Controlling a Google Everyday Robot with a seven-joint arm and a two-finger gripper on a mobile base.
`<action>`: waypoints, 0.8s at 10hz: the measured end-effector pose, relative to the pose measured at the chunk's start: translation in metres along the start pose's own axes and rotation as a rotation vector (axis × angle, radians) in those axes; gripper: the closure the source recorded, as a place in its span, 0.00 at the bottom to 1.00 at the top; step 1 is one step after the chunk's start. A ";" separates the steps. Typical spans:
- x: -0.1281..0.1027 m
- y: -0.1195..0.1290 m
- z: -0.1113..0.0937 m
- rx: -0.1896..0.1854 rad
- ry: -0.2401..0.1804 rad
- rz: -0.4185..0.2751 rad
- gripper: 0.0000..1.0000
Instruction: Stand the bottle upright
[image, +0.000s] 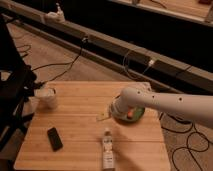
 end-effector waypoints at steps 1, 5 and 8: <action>-0.007 -0.002 0.007 0.006 -0.026 -0.007 0.25; -0.035 -0.014 0.046 0.045 -0.159 -0.038 0.25; -0.038 -0.010 0.065 0.070 -0.205 -0.017 0.25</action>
